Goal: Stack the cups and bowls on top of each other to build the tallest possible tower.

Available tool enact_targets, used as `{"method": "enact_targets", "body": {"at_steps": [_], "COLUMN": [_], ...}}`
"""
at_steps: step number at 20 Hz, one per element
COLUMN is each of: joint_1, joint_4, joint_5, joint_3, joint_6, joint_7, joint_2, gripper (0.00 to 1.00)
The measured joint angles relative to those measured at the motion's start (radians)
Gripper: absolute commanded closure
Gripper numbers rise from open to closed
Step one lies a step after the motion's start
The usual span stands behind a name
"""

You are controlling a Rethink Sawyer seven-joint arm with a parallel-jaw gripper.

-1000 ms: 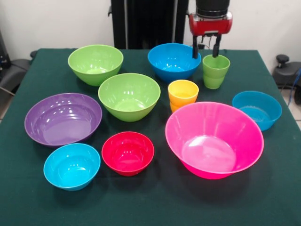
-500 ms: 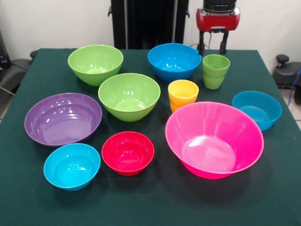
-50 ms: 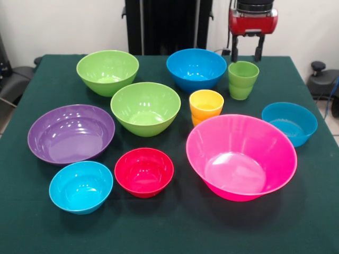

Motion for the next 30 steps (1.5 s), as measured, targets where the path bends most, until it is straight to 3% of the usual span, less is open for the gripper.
{"method": "enact_targets", "body": {"at_steps": [13,30], "joint_1": [0.012,-0.054], "joint_4": [0.000,0.000], "joint_5": [0.000,0.000], "joint_3": [0.000,0.016], "joint_6": [-0.002,-0.002], "joint_7": [0.026,0.026], "joint_2": [0.019,-0.031], "gripper": [0.00,0.00]}}
